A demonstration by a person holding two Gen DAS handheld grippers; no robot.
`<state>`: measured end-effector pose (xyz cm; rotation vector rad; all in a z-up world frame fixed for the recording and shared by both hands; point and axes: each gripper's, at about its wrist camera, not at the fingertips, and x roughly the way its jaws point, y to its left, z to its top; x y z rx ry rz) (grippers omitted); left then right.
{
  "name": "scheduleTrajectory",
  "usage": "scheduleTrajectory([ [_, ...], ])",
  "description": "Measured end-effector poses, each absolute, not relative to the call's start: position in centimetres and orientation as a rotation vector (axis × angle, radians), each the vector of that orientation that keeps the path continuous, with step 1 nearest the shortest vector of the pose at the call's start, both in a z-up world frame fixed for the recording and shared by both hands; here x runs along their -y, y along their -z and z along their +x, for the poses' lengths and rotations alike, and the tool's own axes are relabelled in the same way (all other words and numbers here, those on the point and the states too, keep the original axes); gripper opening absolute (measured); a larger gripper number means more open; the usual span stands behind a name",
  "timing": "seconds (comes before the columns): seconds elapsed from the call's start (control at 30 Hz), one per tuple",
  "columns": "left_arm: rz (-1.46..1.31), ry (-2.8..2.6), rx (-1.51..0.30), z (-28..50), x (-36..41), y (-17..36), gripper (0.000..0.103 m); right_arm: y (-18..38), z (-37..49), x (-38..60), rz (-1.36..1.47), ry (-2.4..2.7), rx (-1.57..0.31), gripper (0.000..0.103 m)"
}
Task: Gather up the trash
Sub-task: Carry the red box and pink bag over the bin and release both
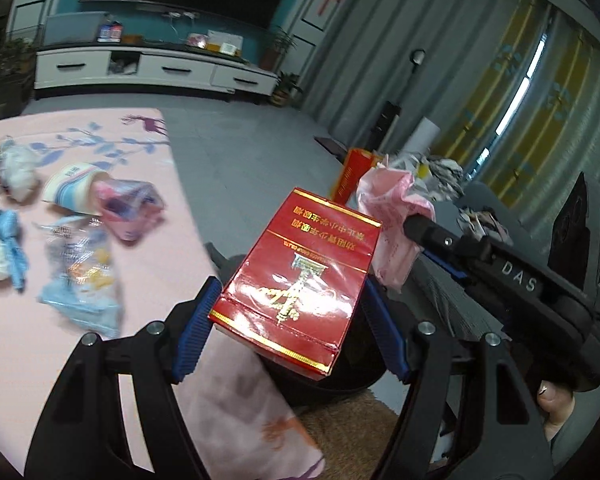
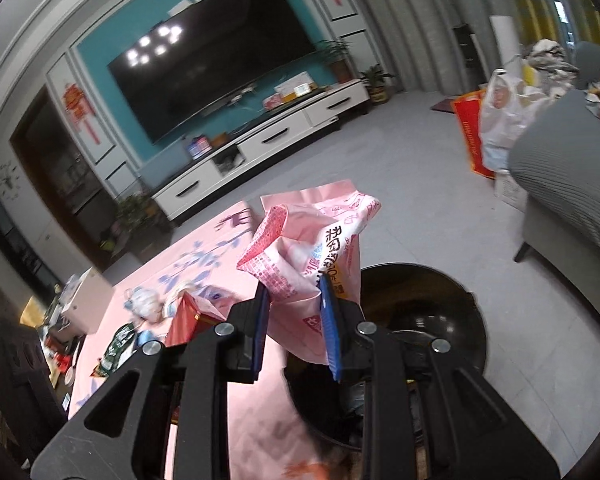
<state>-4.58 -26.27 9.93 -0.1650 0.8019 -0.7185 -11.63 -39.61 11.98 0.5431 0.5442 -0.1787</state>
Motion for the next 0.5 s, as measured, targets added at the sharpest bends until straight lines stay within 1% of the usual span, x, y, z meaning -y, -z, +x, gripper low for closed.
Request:
scheduleTrajectory([
  [0.33,-0.111,0.781,-0.886,-4.5,32.2,-7.3,0.072,-10.0,-12.8,43.4,0.583,0.26,-0.589,0.026],
  [0.5,-0.092,0.782,-0.917,-4.2,33.5,-6.0,0.072,-8.9,-12.8,44.4,0.608,0.283,-0.625,0.026],
])
